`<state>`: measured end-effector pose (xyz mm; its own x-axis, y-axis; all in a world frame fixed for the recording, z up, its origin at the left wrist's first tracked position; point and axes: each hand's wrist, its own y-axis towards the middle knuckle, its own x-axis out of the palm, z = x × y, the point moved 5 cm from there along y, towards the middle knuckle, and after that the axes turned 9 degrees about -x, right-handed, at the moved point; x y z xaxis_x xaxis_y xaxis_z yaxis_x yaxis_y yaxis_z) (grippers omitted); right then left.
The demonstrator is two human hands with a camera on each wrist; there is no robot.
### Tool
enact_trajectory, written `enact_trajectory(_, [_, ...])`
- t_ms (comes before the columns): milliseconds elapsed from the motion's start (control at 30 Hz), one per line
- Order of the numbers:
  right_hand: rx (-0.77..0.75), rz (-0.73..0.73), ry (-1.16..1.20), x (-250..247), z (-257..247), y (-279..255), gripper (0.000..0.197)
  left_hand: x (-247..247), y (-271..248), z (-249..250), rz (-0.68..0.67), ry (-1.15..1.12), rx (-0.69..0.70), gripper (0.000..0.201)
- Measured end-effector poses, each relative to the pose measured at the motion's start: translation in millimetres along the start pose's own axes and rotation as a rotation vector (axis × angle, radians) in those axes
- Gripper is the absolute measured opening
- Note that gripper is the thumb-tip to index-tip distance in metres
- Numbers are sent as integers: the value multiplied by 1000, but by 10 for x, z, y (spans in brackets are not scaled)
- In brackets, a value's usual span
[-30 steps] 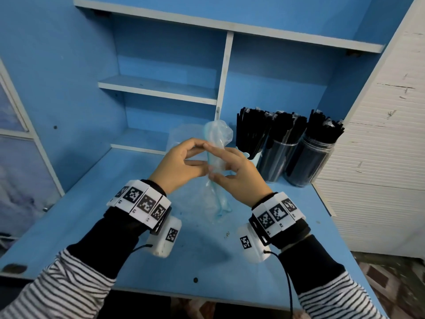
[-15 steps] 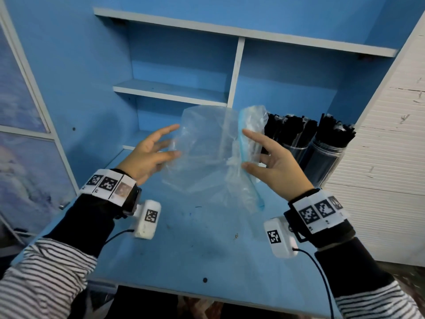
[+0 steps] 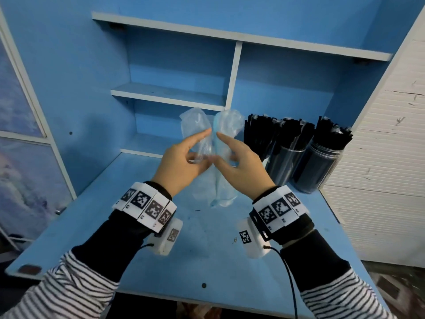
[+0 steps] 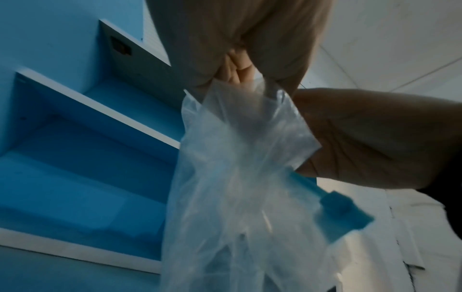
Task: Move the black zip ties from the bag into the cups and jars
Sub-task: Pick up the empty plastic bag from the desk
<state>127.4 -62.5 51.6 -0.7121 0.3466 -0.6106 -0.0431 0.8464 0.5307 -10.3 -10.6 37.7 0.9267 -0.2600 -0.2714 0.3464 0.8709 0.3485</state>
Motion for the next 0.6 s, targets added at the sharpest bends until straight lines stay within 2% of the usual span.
enact_trajectory(133, [50, 76, 60, 28, 29, 10, 53, 144, -26, 10, -35, 13, 6, 68])
enact_trajectory(300, [117, 101, 90, -16, 213, 11, 40, 237, -63, -65, -215, -87, -35, 67])
enact_trajectory(333, [117, 100, 96, -18, 254, 6, 40, 223, -64, -72, -211, -107, -37, 64])
enact_trajectory(367, [123, 106, 107, -27, 297, 1, 40, 177, -54, -75, -165, -120, -31, 57])
enact_trajectory(433, [146, 123, 115, -65, 375, -13, 41, 12, -25, -74, 10, -98, 18, 41])
enact_trajectory(500, [150, 117, 111, -106, 415, -40, 41, -148, -2, -89, 150, 7, 95, 37])
enact_trajectory(533, [150, 109, 121, -119, 423, -56, 41, -188, 6, -99, 168, 76, 128, 38])
enact_trajectory(600, [139, 92, 164, -116, 407, -80, 42, -184, 18, -122, 118, 161, 160, 46])
